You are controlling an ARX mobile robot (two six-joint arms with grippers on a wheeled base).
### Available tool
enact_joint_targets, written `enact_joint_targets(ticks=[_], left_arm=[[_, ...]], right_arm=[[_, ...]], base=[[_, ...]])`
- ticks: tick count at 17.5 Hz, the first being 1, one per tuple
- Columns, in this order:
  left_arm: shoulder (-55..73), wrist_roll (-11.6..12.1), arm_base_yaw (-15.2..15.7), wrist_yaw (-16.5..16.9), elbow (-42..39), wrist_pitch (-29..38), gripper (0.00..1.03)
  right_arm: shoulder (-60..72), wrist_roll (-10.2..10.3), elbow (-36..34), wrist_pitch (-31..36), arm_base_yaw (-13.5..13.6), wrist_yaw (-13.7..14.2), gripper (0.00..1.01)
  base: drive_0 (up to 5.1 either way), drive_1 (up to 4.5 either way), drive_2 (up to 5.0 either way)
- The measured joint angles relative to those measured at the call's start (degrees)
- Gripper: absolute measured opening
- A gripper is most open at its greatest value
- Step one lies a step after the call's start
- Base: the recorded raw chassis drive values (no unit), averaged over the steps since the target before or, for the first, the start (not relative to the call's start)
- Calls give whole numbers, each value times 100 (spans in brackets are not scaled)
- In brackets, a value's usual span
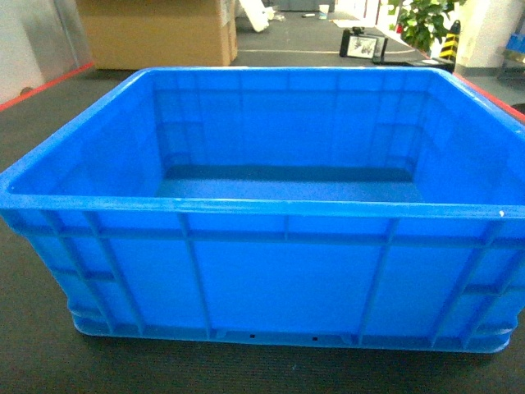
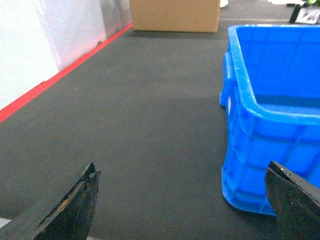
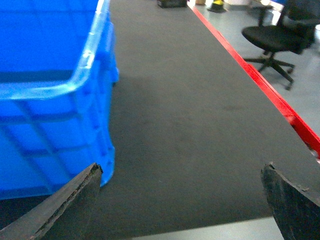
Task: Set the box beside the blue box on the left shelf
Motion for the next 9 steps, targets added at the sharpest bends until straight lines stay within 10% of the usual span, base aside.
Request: enact_joint_targets(ticks=[2,3,4,9], left_arm=[[385,-2,-35,-881,11,352,98],[2068,15,-20,-623,752,1755,98],[3598,-151,-168,-332,1703,2013,98],[5836,-319,-234,164,3097,1561,98]], right_arm=[[42,179,68,105,17,772,98],[1692,234,935,1309,369,435,98],[3112,468,2103,1069,328,-216,98],[5254,717,3644,116,-68,-890,98]], base=[[0,0,0],[0,0,0],[0,0,0],[0,0,0]])
